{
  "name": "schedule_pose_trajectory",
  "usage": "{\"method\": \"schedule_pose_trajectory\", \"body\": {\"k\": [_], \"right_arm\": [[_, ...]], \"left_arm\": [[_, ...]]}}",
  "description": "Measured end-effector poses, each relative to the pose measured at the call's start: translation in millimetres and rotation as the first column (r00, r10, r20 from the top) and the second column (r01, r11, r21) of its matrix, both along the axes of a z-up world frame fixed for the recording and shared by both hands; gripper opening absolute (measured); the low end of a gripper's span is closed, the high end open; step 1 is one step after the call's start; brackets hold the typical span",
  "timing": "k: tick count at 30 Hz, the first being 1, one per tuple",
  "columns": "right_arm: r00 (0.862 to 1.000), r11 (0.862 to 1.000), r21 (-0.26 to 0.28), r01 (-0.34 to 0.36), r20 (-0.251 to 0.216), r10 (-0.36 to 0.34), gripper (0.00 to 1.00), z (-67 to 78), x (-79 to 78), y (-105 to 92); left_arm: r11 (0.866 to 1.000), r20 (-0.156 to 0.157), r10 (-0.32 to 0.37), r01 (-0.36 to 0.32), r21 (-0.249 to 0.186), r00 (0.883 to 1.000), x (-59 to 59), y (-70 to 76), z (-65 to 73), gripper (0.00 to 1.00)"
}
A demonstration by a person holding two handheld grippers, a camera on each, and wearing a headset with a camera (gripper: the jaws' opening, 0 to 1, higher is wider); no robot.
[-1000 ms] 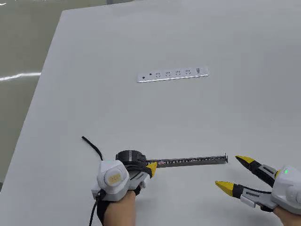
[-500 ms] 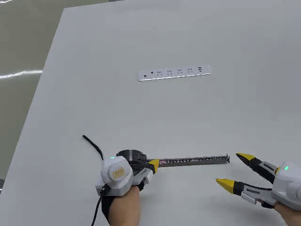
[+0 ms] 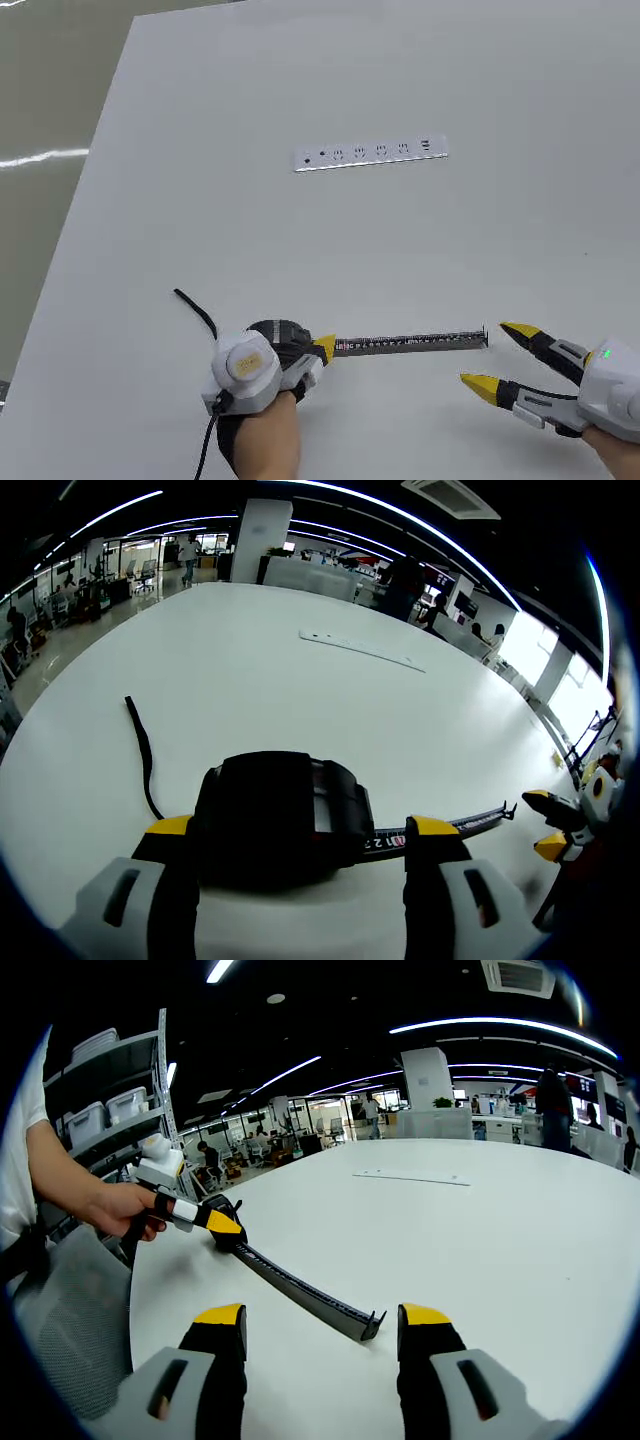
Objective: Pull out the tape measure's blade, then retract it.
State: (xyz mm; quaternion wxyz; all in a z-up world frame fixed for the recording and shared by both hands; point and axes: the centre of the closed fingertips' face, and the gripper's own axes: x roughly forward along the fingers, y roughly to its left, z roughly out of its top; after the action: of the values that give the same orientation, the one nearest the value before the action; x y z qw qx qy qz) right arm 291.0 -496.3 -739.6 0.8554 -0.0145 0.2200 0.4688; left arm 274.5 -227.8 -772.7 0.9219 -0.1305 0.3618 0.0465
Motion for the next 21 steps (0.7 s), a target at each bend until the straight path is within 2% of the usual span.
{"method": "schedule_pose_trajectory", "body": {"k": [21], "right_arm": [[0.999,0.998,-0.029,-0.053,-0.007,0.053,0.56,-10.2,9.6,7.2]], "left_arm": [[0.998,-0.023,0.063,-0.064,-0.017,0.998,4.8,4.9,-4.3,0.81]]}}
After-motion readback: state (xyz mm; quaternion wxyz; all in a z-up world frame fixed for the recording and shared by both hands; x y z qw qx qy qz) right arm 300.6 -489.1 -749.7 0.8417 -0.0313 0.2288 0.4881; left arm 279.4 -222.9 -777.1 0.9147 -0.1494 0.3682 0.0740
